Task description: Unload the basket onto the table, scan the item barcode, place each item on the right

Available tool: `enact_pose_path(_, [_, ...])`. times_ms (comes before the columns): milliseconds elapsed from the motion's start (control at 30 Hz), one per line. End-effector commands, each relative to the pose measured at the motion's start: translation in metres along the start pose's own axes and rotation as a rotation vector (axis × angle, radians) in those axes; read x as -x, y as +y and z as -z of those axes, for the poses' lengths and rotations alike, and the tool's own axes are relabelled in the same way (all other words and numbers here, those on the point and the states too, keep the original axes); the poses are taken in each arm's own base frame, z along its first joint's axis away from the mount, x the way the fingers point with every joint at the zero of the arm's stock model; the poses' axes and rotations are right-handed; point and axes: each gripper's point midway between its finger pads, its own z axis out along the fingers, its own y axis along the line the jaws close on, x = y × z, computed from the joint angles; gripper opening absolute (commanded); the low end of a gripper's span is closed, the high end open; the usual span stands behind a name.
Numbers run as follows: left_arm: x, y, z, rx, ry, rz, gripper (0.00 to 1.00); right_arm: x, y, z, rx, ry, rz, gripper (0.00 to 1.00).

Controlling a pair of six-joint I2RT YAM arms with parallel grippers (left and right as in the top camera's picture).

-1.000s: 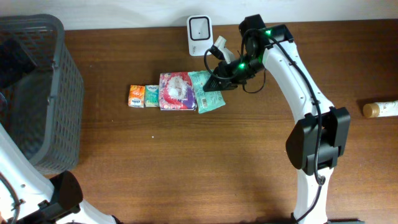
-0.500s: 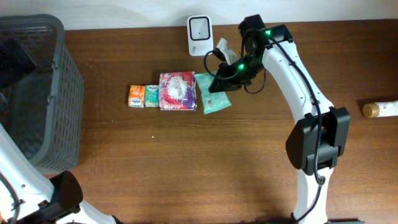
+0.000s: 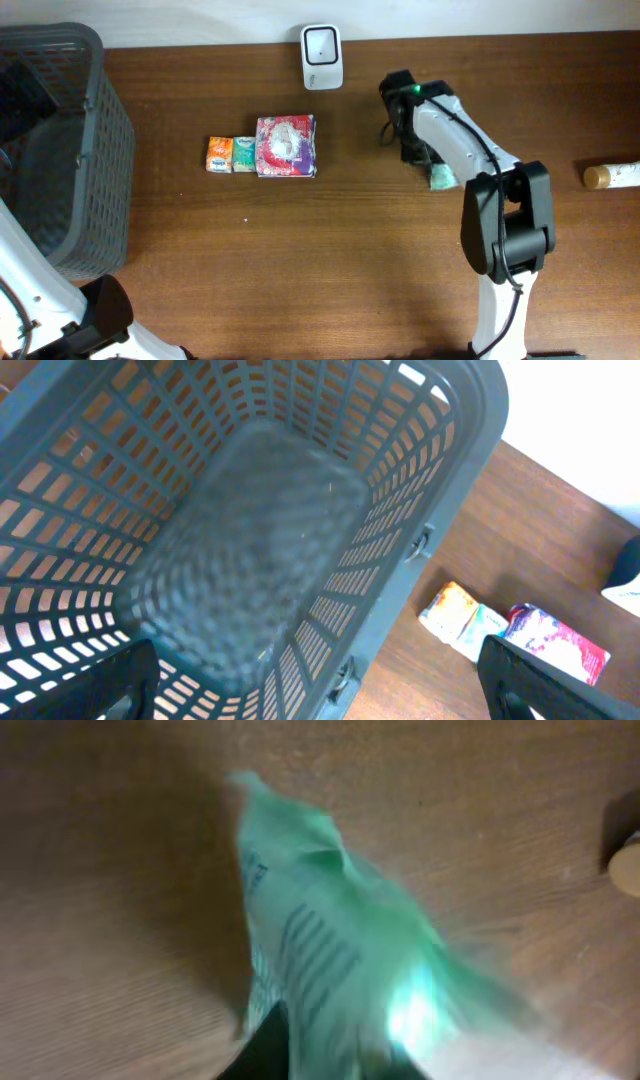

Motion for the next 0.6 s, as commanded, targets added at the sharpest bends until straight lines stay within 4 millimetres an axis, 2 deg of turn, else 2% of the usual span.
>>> enact_pose_path(0, [0.0, 0.0, -0.001, -0.002, 0.003, 0.008, 0.99, -0.002, -0.004, 0.004, -0.016, -0.021, -0.014, 0.25])
enact_pose_path(33, [0.0, 0.0, -0.001, -0.002, 0.003, 0.008, 0.99, -0.005, 0.006, 0.006, 0.026, -0.007, -0.01, 0.31])
enact_pose_path(100, [0.0, 0.0, -0.001, -0.002, 0.003, 0.008, 0.99, -0.01, 0.019, 0.008, 0.084, 0.013, 0.028, 0.32])
enact_pose_path(233, [0.0, 0.0, -0.001, -0.002, 0.003, 0.008, 0.99, -0.019, 0.045, 0.019, 0.148, 0.015, 0.073, 0.27])
enact_pose_path(367, [0.0, 0.0, -0.001, -0.002, 0.004, 0.008, 0.99, -0.027, 0.07, 0.035, 0.166, -0.018, 0.135, 0.26])
enact_pose_path(467, [0.0, 0.0, -0.001, -0.002, 0.003, 0.008, 0.99, -0.038, 0.103, 0.053, 0.24, -0.037, 0.19, 0.27])
enact_pose_path(567, [0.0, 0.0, -0.001, -0.002, 0.003, 0.008, 0.99, -0.029, 0.107, 0.075, 0.256, -0.082, 0.238, 0.29])
